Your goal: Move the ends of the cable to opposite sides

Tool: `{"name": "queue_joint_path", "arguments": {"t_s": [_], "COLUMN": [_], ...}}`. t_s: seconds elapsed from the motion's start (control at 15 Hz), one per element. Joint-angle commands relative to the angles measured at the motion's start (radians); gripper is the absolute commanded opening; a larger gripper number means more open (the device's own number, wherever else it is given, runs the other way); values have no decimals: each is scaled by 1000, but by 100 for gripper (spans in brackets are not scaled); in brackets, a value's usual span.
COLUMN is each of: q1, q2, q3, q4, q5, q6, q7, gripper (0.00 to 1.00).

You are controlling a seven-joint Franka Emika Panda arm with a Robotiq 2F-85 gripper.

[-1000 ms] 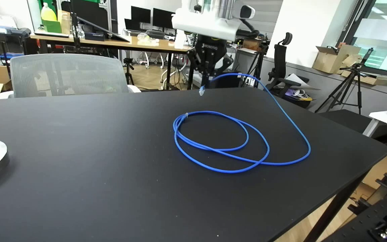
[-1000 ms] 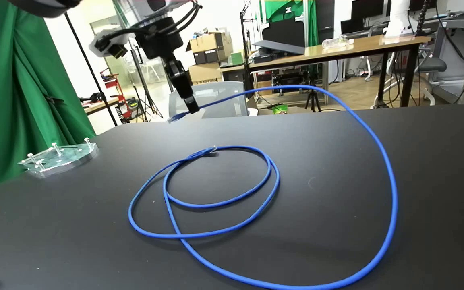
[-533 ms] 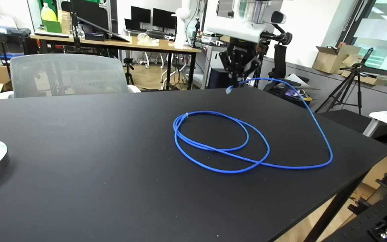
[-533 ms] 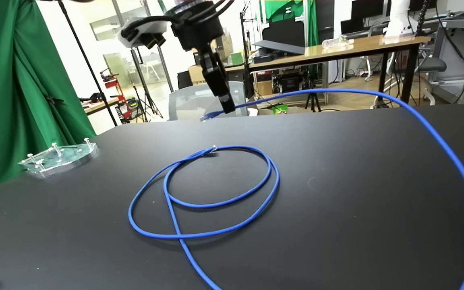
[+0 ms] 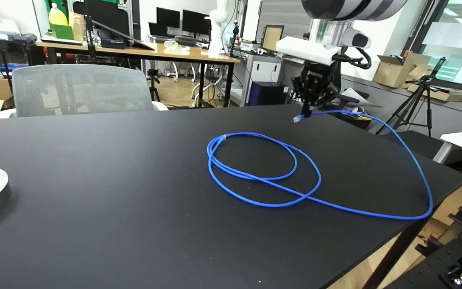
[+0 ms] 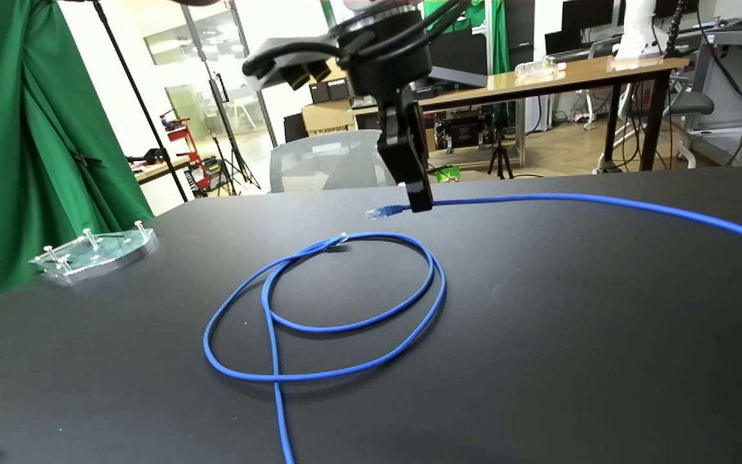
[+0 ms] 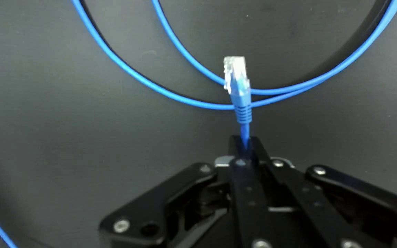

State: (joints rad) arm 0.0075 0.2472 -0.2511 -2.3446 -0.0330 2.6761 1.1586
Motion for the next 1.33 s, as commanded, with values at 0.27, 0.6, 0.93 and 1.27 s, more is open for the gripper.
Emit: {"name": "queue_joint_path", "arguments": {"t_s": [0.27,0.6,0.93,1.27], "q1": [-76,-123,-162,-185], "q2": [62,113,198,274], "q3": [53,90,95,91], "q4": [53,173,317,399], "q5": [115,155,197,219], "q6": [-9,-74,-142,-187], "q7": [-173,-470,-717,-833], "gripper": [2,2,2,45]}}
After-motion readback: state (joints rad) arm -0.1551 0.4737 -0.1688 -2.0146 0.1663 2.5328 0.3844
